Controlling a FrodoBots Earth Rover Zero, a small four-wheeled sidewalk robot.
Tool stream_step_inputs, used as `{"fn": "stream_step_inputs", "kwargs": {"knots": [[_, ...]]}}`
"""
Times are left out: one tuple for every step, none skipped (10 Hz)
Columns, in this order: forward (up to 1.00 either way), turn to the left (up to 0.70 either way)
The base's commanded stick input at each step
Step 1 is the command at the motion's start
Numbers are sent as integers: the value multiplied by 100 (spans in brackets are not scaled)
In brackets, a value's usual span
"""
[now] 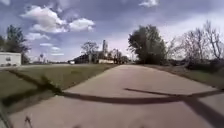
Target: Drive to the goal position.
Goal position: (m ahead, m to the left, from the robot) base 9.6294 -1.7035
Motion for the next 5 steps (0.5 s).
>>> {"fn": "stream_step_inputs", "kwargs": {"knots": [[100, 0], [100, 0], [100, 0], [100, 0], [100, 0]]}}
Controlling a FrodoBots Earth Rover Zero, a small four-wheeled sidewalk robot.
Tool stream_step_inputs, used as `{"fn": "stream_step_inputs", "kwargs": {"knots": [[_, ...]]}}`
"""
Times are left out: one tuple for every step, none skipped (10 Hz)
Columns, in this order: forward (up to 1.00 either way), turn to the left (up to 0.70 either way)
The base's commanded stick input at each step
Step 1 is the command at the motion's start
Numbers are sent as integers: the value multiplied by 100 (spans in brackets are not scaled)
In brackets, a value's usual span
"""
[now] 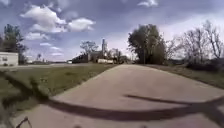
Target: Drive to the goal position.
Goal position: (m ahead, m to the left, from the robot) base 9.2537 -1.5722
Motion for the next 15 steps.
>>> {"fn": "stream_step_inputs", "kwargs": {"knots": [[100, 0], [100, 0], [100, 0], [100, 0], [100, 0], [100, 0], [100, -2], [100, -14], [100, -26], [100, -36], [100, -40], [100, -40], [100, -40], [100, -38], [100, -7]]}}
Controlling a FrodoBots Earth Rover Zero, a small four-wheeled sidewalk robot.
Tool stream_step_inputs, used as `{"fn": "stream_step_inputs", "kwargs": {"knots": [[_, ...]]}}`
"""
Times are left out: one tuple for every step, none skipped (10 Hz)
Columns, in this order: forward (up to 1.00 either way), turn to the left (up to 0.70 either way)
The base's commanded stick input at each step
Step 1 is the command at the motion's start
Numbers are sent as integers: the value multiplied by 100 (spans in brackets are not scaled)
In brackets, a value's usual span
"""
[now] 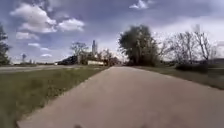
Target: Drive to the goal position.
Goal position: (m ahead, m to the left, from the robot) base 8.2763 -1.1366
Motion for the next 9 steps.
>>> {"fn": "stream_step_inputs", "kwargs": {"knots": [[100, 0], [100, 0], [100, 0], [100, 0], [100, 0], [100, 0], [100, 0], [100, 0], [100, 0]]}}
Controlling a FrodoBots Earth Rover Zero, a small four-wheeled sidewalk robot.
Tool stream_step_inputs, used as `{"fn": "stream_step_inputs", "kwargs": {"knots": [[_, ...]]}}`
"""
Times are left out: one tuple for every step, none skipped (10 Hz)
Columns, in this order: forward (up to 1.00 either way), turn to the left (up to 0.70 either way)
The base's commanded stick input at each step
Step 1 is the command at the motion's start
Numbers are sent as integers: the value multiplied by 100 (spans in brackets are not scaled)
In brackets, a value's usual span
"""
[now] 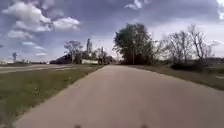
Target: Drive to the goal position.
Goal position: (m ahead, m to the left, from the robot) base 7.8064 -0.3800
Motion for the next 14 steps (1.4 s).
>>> {"fn": "stream_step_inputs", "kwargs": {"knots": [[100, 0], [100, 0], [100, 0], [100, 0], [100, 0], [100, 0], [100, 0], [100, 0], [100, 0], [100, 0], [100, 0], [100, 0], [100, 0], [100, 0]]}}
